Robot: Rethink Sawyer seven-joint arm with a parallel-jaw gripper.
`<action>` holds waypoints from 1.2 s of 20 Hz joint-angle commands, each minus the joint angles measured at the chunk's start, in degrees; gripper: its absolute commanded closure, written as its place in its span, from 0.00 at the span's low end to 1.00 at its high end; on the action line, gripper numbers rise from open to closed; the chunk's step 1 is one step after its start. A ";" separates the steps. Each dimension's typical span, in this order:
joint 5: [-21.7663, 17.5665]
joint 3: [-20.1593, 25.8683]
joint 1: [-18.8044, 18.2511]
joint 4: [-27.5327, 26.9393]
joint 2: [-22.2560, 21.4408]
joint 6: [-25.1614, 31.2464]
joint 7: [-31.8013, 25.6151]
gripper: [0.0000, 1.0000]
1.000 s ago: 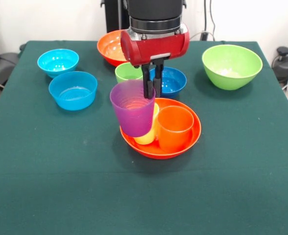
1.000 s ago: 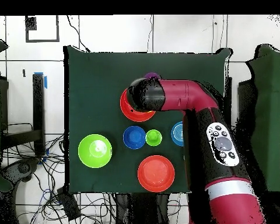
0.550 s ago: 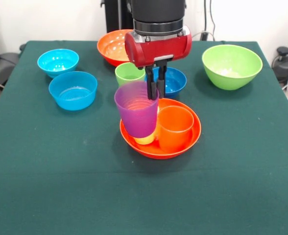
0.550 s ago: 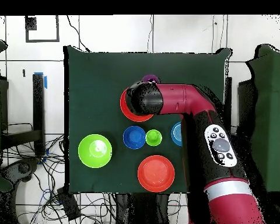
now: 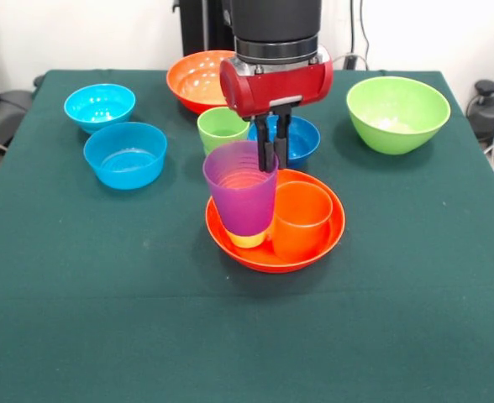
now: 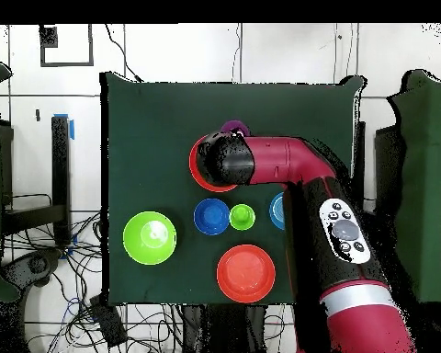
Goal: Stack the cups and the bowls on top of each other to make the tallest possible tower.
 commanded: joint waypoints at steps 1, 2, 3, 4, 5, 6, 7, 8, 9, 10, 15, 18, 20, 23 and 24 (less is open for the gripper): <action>1.17 0.25 0.11 3.39 2.68 -2.93 8.79 1.00; 1.20 0.23 0.11 3.32 2.81 -2.89 8.77 1.00; 1.24 0.22 0.10 3.25 2.94 -2.86 8.74 1.00; 1.28 0.21 0.09 3.18 3.08 -2.83 8.71 1.00; 1.32 0.20 0.08 3.11 3.21 -2.80 8.68 1.00; 1.41 0.19 0.11 3.00 3.33 -2.59 8.63 1.00; 1.58 0.07 0.20 2.93 3.41 -2.28 8.82 1.00; 1.63 0.00 0.25 2.93 3.45 -2.29 8.98 1.00; 1.67 -0.03 0.30 2.87 3.48 -2.25 8.94 1.00; 1.71 -0.07 0.35 2.81 3.52 -2.21 8.91 1.00; 1.79 -0.16 0.43 2.76 3.69 -2.18 8.54 1.00; 1.91 0.18 0.14 2.70 4.16 -2.45 7.93 1.00; 1.96 0.64 -0.20 2.79 4.49 -3.40 7.60 1.00; 1.87 1.26 -0.60 2.84 4.89 -4.68 7.08 1.00; 1.78 1.19 -0.52 2.78 4.95 -4.88 7.09 1.00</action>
